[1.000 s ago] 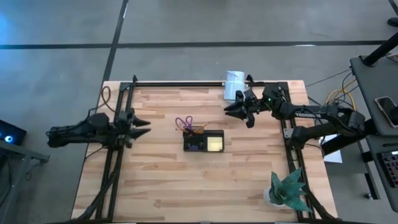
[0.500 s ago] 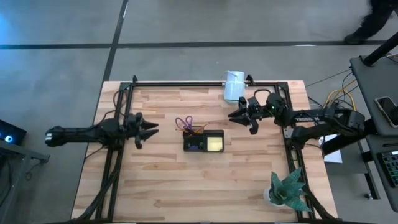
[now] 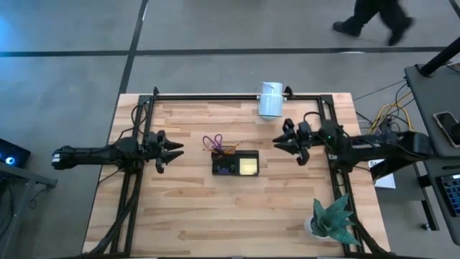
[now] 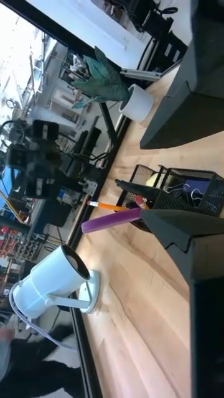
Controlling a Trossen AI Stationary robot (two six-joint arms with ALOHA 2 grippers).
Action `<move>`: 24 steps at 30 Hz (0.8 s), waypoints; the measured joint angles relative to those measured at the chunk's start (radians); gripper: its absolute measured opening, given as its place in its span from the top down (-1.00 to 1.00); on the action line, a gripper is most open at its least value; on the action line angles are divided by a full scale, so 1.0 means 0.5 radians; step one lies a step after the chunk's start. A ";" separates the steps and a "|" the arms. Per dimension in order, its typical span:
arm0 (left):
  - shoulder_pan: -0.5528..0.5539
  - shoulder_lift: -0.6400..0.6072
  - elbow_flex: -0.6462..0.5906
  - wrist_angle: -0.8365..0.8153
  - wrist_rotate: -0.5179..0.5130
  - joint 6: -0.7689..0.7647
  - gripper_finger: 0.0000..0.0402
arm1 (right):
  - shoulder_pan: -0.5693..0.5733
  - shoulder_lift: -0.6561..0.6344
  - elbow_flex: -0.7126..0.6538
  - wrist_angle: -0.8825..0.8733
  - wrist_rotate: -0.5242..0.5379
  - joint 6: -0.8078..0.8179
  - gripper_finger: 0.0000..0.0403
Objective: Pick and place office supplies into organizer
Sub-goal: Return to Home Position
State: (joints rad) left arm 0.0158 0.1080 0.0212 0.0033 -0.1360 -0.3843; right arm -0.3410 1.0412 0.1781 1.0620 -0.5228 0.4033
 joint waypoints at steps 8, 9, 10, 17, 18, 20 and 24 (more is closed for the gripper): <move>0.005 -0.008 -0.001 0.001 -0.003 -0.011 0.25 | 0.060 -0.681 -0.119 -0.690 0.020 0.090 0.56; 0.005 -0.008 -0.001 0.002 -0.004 -0.028 0.25 | 0.066 -0.762 -0.127 -0.778 0.022 0.117 0.56; 0.005 -0.008 -0.001 0.001 -0.004 -0.050 0.25 | 0.077 -0.841 -0.133 -0.862 0.055 0.137 0.57; 0.005 -0.011 -0.006 0.032 -0.005 -0.060 0.25 | 0.426 -1.119 -0.134 -1.004 0.529 0.135 0.57; 0.005 -0.011 -0.006 0.033 -0.005 -0.060 0.25 | 0.528 -1.119 -0.134 -1.006 0.638 0.120 0.57; 0.005 -0.011 -0.006 0.034 -0.005 -0.065 0.25 | 0.748 -1.107 -0.140 -1.015 0.854 0.085 0.57; 0.005 -0.008 -0.007 0.030 -0.004 -0.110 0.25 | 1.026 -1.097 -0.149 -1.033 1.129 0.000 0.58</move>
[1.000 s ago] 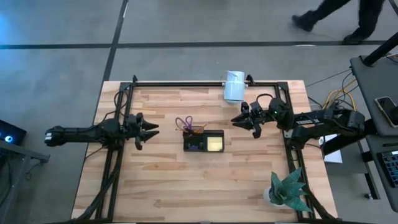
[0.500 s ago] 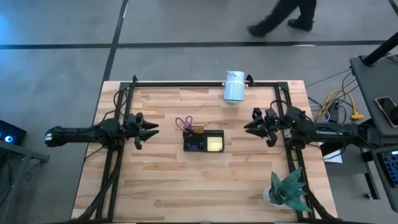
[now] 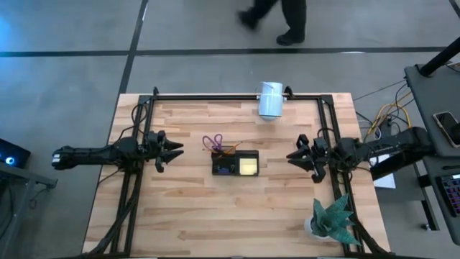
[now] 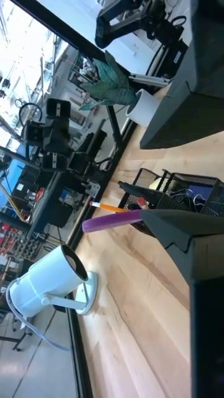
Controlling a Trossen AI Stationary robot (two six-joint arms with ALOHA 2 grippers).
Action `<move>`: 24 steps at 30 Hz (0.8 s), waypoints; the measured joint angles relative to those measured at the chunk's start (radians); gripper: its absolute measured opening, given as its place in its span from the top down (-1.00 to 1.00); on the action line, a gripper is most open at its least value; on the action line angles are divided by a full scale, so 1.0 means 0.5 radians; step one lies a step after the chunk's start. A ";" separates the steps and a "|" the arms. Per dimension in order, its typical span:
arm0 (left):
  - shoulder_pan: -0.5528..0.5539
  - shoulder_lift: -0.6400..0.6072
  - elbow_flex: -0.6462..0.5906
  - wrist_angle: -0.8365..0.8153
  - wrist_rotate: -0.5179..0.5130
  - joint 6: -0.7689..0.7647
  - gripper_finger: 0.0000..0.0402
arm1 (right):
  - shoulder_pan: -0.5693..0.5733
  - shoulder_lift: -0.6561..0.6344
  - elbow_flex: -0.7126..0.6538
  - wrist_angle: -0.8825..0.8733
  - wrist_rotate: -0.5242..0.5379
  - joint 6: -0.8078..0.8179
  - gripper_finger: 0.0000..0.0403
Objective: Pick and place office supplies into organizer
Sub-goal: Return to Home Position
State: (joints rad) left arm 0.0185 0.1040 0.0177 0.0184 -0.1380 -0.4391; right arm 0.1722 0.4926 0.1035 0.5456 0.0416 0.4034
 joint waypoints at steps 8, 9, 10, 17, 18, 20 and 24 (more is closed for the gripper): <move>0.000 -0.001 0.000 0.000 0.004 -0.003 0.25 | -0.256 -0.088 -0.040 -0.036 -0.321 0.046 0.58; 0.000 -0.001 0.000 0.000 0.004 -0.003 0.25 | -0.282 -0.095 -0.055 -0.032 -0.363 0.065 0.59; 0.000 -0.001 0.000 0.000 0.004 -0.003 0.25 | -0.299 -0.110 -0.079 -0.030 -0.392 0.077 0.59; 0.000 -0.001 0.001 -0.001 0.005 -0.057 0.25 | -0.301 -0.349 -0.188 -0.037 -0.393 0.056 0.61; 0.000 -0.002 0.001 0.000 0.005 -0.055 0.25 | -0.304 -0.392 -0.188 -0.106 -0.389 0.051 0.61; 0.000 -0.003 0.001 -0.001 0.003 -0.054 0.25 | -0.306 -0.493 -0.189 -0.270 -0.336 0.051 0.61; 0.000 0.001 0.000 -0.003 -0.004 -0.054 0.25 | -0.307 -0.702 -0.189 -0.466 -0.325 0.012 0.61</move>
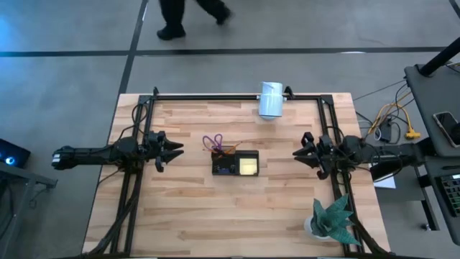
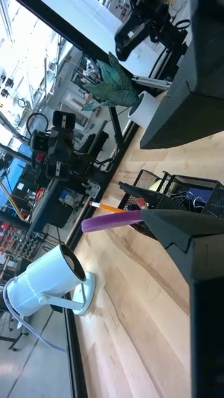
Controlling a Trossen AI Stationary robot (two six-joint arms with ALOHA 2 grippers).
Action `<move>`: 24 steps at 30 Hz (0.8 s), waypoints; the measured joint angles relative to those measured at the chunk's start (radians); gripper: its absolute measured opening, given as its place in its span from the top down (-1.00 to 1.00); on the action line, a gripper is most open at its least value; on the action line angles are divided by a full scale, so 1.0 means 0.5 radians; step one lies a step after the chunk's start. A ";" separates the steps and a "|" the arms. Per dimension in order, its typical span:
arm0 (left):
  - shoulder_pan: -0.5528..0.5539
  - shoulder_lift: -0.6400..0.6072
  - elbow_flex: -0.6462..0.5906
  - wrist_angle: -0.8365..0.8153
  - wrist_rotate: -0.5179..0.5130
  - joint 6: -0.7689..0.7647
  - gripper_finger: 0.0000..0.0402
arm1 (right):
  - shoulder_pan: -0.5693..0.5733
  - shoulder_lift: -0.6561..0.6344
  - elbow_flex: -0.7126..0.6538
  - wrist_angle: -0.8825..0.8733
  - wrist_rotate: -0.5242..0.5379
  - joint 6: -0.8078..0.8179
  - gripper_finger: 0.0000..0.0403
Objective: Pick and place office supplies into organizer
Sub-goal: Return to Home Position
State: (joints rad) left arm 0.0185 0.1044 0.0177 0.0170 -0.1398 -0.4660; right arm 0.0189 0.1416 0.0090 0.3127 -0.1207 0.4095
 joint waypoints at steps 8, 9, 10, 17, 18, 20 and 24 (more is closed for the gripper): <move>0.000 0.003 -0.006 0.015 -0.016 0.001 0.25 | 0.001 -0.281 0.001 -0.310 0.061 -0.116 0.61; 0.001 0.000 -0.006 0.015 -0.020 0.001 0.25 | 0.001 -0.275 0.001 -0.307 0.090 -0.126 0.61; 0.000 0.000 -0.006 0.017 -0.024 0.002 0.25 | 0.001 -0.267 0.001 -0.303 0.107 -0.137 0.61; 0.001 -0.005 -0.011 0.057 -0.045 0.002 0.25 | -0.001 -0.253 0.001 -0.426 0.190 -0.130 0.61; 0.000 -0.005 -0.012 0.071 -0.045 0.002 0.25 | 0.000 -0.252 0.001 -0.436 0.194 -0.116 0.61; 0.000 -0.006 -0.013 0.091 -0.044 0.002 0.25 | 0.000 -0.253 0.001 -0.460 0.196 -0.111 0.61; 0.001 -0.005 -0.014 0.157 -0.042 0.003 0.25 | 0.000 -0.252 0.001 -0.473 0.195 -0.109 0.61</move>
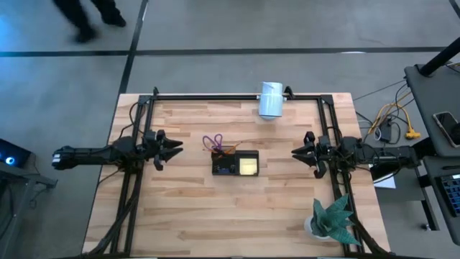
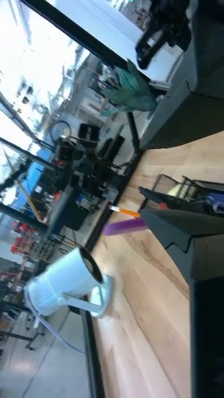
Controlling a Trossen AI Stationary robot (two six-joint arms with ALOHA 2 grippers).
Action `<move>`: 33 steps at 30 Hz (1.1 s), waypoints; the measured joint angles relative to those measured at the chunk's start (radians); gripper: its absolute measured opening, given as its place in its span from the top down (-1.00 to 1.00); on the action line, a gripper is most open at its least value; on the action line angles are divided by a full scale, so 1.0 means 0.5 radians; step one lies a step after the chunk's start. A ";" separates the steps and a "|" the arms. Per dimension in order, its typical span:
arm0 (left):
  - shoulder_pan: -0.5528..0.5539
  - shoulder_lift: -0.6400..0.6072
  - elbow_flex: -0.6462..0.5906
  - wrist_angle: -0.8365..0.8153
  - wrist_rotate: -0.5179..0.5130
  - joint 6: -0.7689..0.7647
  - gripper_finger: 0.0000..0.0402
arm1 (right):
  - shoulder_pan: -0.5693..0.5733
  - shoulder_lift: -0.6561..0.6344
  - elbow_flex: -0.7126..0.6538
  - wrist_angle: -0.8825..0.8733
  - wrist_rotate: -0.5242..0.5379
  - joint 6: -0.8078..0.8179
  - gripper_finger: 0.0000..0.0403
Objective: Pick and place office supplies into organizer
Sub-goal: Return to Home Position
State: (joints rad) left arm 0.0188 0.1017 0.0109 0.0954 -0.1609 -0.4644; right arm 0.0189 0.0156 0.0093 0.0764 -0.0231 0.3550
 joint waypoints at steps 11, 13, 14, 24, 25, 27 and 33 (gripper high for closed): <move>0.016 -0.002 -0.002 0.011 -0.011 0.197 0.25 | 0.001 -0.001 0.000 0.007 -0.001 0.000 0.61; 0.015 0.004 -0.003 0.000 -0.009 0.420 0.25 | 0.001 -0.001 0.000 0.006 -0.001 0.001 0.60; 0.015 0.003 -0.004 -0.003 -0.005 0.522 0.25 | 0.001 -0.003 0.000 0.006 -0.001 0.000 0.60; 0.015 0.006 -0.005 -0.024 0.249 0.802 0.25 | 0.000 -0.028 0.002 -0.041 0.000 0.001 0.61; 0.015 0.006 -0.005 -0.023 0.252 0.802 0.25 | 0.000 -0.030 0.002 -0.071 -0.005 0.001 0.61; 0.015 0.001 -0.005 -0.039 0.264 0.802 0.25 | 0.003 -0.029 0.002 -0.131 -0.004 0.001 0.61; 0.015 0.012 -0.006 -0.060 0.269 0.803 0.25 | 0.007 -0.031 0.000 -0.035 -0.006 0.002 0.61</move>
State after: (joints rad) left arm 0.0261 0.1077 0.0078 0.0654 -0.0265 -0.0628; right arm 0.0223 0.0002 0.0093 0.0590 -0.0261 0.3557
